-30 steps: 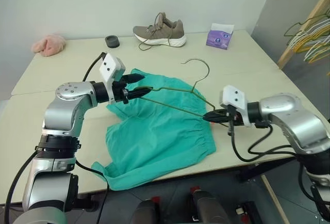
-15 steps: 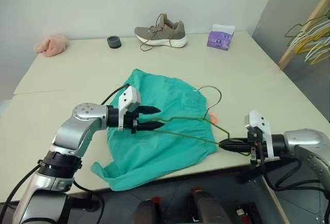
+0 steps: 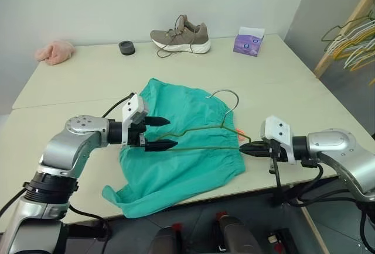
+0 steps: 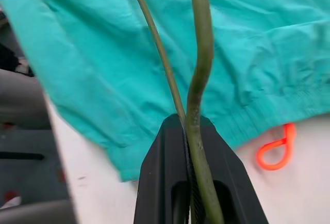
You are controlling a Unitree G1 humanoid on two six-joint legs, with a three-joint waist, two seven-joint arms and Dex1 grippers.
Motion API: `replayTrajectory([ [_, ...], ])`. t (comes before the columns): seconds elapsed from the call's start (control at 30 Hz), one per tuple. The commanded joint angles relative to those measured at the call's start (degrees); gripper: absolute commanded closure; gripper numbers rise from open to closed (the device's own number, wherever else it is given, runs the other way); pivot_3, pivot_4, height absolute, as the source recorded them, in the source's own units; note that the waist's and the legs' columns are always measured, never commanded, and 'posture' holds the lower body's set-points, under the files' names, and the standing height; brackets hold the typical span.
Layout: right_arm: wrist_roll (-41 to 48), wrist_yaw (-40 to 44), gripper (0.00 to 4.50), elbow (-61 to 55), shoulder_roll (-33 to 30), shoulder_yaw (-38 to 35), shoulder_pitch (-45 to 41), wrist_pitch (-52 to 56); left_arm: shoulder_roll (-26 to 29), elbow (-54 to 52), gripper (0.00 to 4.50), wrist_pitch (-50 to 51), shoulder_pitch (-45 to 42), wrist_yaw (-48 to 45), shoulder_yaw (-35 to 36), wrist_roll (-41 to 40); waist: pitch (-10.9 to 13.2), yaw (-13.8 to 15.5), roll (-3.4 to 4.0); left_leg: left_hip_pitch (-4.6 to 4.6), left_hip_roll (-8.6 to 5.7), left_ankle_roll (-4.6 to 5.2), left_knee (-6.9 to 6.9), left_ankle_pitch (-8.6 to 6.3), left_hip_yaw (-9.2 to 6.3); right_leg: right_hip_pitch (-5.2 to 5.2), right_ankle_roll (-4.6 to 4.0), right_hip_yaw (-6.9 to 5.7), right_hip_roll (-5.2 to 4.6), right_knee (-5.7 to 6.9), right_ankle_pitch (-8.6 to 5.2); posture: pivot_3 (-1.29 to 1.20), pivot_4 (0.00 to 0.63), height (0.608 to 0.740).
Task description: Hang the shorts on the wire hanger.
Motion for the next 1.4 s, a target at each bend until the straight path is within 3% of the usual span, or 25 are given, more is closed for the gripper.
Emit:
replayTrajectory([
  [0.03,-5.51,-5.73,4.5,-0.1,2.06,-0.04,-4.11,-0.98,-3.03,-3.93,0.04,-1.45,2.15,-0.6,-1.69,-0.69,0.0,0.06,0.0,0.01,0.0,0.0,0.0,0.0,0.01,0.0,0.0,0.02,-0.02,0.01,0.0,-0.17,0.119,0.74],
  [0.33,-6.78,-4.93,4.5,-6.73,10.83,4.98,-8.29,1.69,-13.07,-2.24,0.04,-4.28,1.45,5.96,-1.28,2.63,-0.05,0.18,0.09,0.0,0.02,0.0,0.01,0.0,-0.01,-0.02,-0.03,0.0,-0.07,0.05,0.02,-0.17,0.122,0.74],
  [0.5,-11.11,-4.96,4.5,-6.49,11.97,8.3,-8.04,-2.29,-17.29,-3.98,0.04,-2.73,2.33,7.51,-1.74,2.07,-0.07,0.25,-0.03,-0.04,0.01,-0.01,0.04,0.0,-0.07,-0.02,-0.01,-0.04,-0.08,0.05,0.05,-0.17,0.125,0.74],
  [0.73,-8.79,-2.89,4.5,-6.54,11.37,5.78,-6.79,0.22,-13.68,-5.13,0.04,-2.9,3.92,4.94,-0.64,1.96,-0.07,0.13,-0.02,-0.01,0.03,-0.01,0.02,0.0,-0.08,-0.02,-0.02,-0.04,-0.08,0.06,0.04,-0.18,0.129,0.74],
  [0.87,-5.9,0.92,4.5,-5.72,7.11,1.81,-4.85,-0.11,-9.64,-1.65,0.04,-4.95,3.65,4.76,2.36,3.64,-0.06,0.14,-0.01,-0.01,0.02,0.0,0.01,0.0,-0.07,-0.02,-0.02,-0.04,-0.08,0.04,0.04,-0.18,0.129,0.74],
  [1.07,-6.36,6.1,4.5,-2.95,-0.24,-1.23,-2.37,-7.45,-8.02,2.54,0.04,-3.04,0.41,5.52,7.66,0.22,-0.06,0.32,-0.02,0.01,0.0,0.0,0.02,0.0,-0.09,0.05,0.0,-0.12,-0.06,-0.03,0.03,-0.17,0.128,0.74],
  [1.4,-4.57,5.75,4.5,1.63,-2.22,-6.23,-0.08,-7.19,-6.91,2.95,0.04,-4.69,1.06,6.97,9.16,1.14,-0.05,0.26,-0.02,0.02,0.03,0.0,0.0,0.0,-0.04,0.03,0.0,-0.04,-0.08,-0.03,0.04,-0.17,0.128,0.74],
])
